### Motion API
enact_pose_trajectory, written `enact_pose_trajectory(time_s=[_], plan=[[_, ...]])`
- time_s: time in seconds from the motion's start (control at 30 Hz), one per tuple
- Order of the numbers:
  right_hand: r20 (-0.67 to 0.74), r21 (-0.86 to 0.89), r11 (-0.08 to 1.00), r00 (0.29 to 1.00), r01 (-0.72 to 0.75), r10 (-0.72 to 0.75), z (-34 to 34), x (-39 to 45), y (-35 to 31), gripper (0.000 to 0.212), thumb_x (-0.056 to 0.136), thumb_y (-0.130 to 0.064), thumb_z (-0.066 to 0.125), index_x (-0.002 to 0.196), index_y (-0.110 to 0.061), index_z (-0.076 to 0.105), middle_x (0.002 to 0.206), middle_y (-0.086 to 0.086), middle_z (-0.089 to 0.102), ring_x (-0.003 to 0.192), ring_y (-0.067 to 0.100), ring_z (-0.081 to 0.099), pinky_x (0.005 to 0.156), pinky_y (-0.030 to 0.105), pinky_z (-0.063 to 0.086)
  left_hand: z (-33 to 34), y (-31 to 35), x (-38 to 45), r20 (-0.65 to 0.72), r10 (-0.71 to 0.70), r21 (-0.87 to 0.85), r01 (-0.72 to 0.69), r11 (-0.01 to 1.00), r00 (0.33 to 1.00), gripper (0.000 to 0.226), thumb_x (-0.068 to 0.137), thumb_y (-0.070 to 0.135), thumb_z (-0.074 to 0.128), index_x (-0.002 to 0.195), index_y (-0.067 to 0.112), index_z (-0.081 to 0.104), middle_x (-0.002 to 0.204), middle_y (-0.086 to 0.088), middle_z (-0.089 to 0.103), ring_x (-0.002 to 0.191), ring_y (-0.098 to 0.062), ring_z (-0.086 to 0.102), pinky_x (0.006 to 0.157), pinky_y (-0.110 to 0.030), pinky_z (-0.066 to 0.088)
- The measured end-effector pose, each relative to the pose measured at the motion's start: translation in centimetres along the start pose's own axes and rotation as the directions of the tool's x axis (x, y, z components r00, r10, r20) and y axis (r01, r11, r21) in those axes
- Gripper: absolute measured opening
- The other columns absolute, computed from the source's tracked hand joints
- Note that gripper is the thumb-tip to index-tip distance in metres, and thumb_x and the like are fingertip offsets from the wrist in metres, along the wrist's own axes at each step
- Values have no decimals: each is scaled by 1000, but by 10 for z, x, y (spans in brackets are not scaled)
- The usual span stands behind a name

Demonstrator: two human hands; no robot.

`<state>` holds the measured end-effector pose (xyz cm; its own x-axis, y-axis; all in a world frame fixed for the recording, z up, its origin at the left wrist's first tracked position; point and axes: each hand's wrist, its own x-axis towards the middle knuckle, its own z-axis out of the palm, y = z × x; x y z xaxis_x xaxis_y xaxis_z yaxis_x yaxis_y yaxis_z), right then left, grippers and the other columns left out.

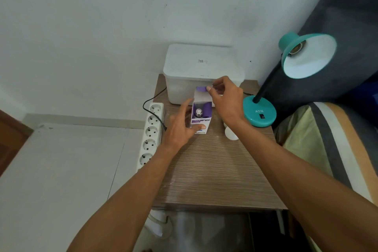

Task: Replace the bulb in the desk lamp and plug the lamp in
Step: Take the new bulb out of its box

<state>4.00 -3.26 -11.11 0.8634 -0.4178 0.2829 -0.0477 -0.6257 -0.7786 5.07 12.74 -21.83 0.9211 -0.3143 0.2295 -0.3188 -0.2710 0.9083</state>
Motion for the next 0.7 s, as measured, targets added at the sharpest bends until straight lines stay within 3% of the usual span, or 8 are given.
enact_pose_trajectory(time_s=[0.17,0.27,0.37,0.57,0.7], plan=[[-26,-337,928,983,160,-179,2,-3,-3,23,88,-31,71,105,-18,62,108,0,57,103,17,50,71,29,44,-5,-1,5,40,16,35,-17,999,999,93,70,18,98,149,22,50,126,-7,72,109,-14,74,91,-39,64],[228,-330,888,940,320,-254,0,-8,1,23,85,-37,72,102,-22,66,98,-6,61,99,15,49,71,32,47,-7,-2,8,47,6,38,-8,999,999,97,69,16,98,152,26,48,127,-6,72,109,-14,75,91,-41,64],[428,-312,874,877,371,-219,0,-15,8,21,85,-34,73,105,-26,72,91,-8,68,93,15,52,74,35,50,-6,-3,7,48,14,38,-16,999,999,102,69,16,98,155,29,44,130,-2,72,109,-13,75,93,-40,63],[538,-296,876,824,382,-178,4,-8,4,27,84,-26,73,111,-28,76,90,-6,76,89,14,58,76,39,55,-5,-4,6,52,0,30,-2,1000,999,106,68,13,98,156,32,42,132,1,71,110,-9,74,95,-40,62],[574,-332,861,807,385,-139,10,-10,3,26,83,-26,68,107,-32,75,76,-6,72,79,18,59,65,42,57,-4,-4,6,50,1,15,-2,1000,999,107,66,14,99,157,30,44,130,-1,72,109,-9,74,95,-40,62]])
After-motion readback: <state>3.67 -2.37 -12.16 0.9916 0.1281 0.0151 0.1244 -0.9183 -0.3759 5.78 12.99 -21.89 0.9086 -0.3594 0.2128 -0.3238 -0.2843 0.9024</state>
